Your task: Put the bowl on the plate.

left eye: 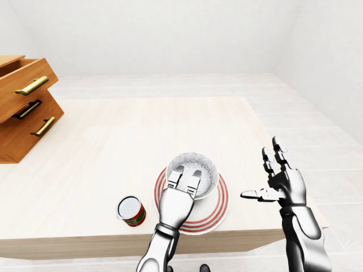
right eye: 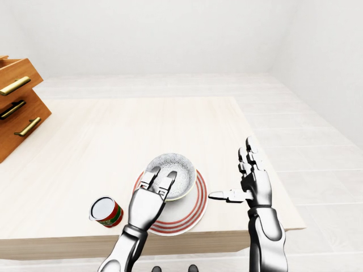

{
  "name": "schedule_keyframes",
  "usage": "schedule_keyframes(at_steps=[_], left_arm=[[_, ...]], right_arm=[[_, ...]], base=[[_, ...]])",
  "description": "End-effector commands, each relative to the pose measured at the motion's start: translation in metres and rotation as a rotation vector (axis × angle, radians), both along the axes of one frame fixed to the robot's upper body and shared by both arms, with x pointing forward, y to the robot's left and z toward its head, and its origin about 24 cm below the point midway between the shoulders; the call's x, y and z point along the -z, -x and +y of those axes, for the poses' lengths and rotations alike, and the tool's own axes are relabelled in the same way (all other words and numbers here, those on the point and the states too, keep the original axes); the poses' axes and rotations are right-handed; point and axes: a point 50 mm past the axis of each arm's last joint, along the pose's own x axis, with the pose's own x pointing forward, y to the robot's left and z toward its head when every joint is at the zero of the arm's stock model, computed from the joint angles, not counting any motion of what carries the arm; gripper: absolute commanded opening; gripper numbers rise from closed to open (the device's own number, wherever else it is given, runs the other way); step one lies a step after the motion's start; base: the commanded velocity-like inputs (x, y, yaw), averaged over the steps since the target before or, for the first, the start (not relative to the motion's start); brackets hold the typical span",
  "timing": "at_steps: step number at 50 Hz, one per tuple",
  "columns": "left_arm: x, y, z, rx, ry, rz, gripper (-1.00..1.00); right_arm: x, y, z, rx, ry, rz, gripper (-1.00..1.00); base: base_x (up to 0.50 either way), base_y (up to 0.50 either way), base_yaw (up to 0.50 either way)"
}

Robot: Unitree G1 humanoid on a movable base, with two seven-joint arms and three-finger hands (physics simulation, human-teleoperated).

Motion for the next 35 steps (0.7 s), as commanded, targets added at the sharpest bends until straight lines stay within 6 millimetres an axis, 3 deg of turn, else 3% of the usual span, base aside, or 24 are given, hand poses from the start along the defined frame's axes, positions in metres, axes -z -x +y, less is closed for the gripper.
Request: schedule_keyframes(at_steps=[1, 28, 35], left_arm=[[-0.001, 0.001, 0.002, -0.003, -0.004, -0.004, 0.59], [-0.026, 0.008, 0.006, 0.002, 0.027, -0.035, 0.76], [-0.036, 0.008, 0.010, -0.009, 0.028, -0.050, 0.89]], right_arm=[[-0.002, 0.001, 0.000, 0.002, 0.002, -0.002, 1.00], [-0.010, 0.004, -0.003, 0.010, 0.002, -0.020, 1.00], [-0.009, 0.004, -0.003, 0.011, -0.002, -0.021, 1.00]], base=[[0.00, 0.00, 0.00], [0.00, 0.00, 0.00], [0.00, 0.00, 0.00]])
